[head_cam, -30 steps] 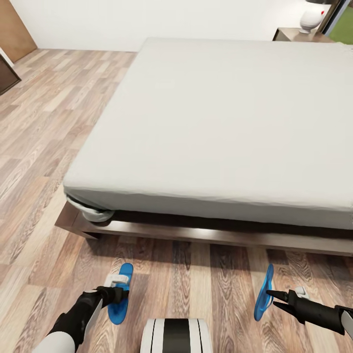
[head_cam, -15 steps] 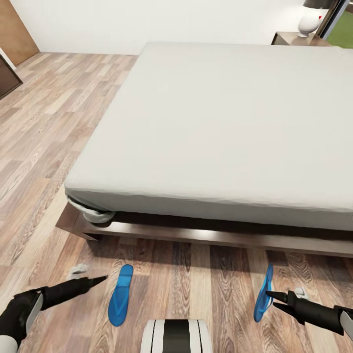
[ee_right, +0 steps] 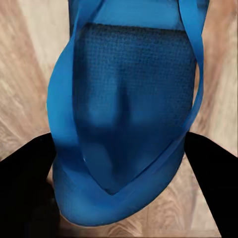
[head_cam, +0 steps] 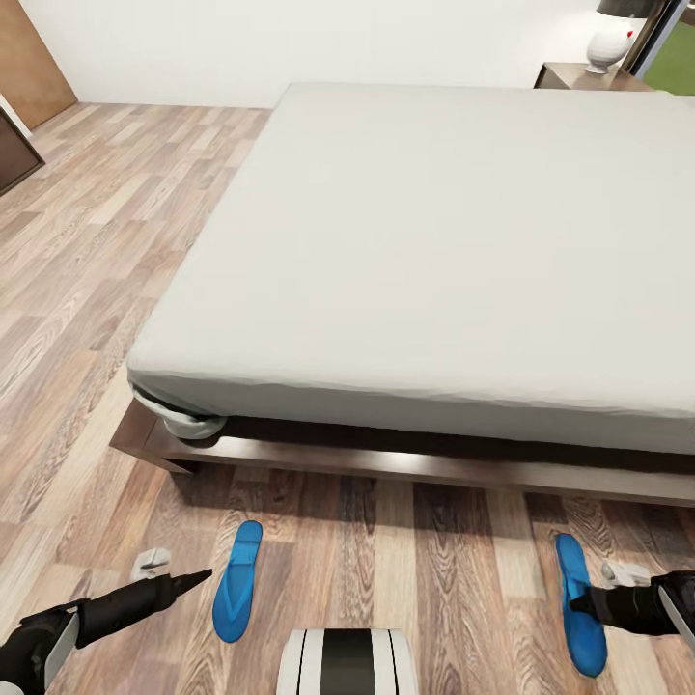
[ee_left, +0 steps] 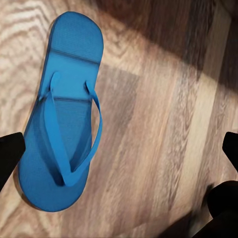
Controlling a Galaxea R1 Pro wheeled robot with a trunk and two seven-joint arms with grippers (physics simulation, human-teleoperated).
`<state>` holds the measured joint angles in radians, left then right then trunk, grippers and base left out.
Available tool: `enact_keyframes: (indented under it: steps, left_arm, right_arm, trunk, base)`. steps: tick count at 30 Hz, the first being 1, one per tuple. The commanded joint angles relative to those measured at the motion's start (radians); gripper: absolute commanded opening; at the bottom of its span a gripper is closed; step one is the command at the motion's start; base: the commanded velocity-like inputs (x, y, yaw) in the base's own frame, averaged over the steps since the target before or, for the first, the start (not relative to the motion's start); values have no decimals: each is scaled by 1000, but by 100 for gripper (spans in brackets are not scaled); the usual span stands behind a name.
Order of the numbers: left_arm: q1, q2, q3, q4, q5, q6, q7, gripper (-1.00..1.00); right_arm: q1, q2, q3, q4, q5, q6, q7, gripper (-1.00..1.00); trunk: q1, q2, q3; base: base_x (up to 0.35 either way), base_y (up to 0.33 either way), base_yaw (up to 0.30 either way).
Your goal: In the bedroom, move the book from the bed onto either nightstand, and place the two sandals side by side next to the bed.
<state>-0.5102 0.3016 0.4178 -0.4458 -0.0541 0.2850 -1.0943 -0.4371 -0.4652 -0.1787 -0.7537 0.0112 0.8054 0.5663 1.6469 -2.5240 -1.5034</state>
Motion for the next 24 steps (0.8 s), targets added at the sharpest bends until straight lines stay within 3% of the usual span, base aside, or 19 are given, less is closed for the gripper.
enact_keyframes:
  steps: [1,6,9,14,20,22,24]
  left_arm:
    - [-1,-1,7,-1,-6,10,-6,100]
    - [-1,-2,7,-1,-6,10,-6,100]
    - [-1,-2,7,0,-6,10,-6,100]
    - [-1,-1,7,0,-6,10,-7,100]
    - [-1,-1,7,0,-6,10,-7,100]
    - [-1,-1,7,1,-6,10,-7,100]
    - [-1,-1,7,4,-6,9,-6,100]
  right_arm:
    - [0,0,-2,-8,3,7,-33,-100]
    - [0,4,-1,-17,10,7,-293,-100]
    - [0,33,-1,-11,9,6,-397,-100]
    - [0,60,0,47,12,-16,-434,-100]
    - [0,67,0,157,11,-337,-436,-100]
    - [0,68,-1,175,10,-406,-432,-100]
    - [0,68,-2,180,9,-422,-430,-100]
  trunk:
    - [0,0,-1]
    - [0,0,-1]
    - [0,0,-1]
    - [0,0,-1]
    - [0,0,-1]
    - [0,0,-1]
    - [0,0,-1]
  base:
    - [0,0,0]
    - [0,0,0]
    - [0,0,0]
    - [0,0,0]
    - [0,0,0]
    - [0,0,0]
    - [0,0,0]
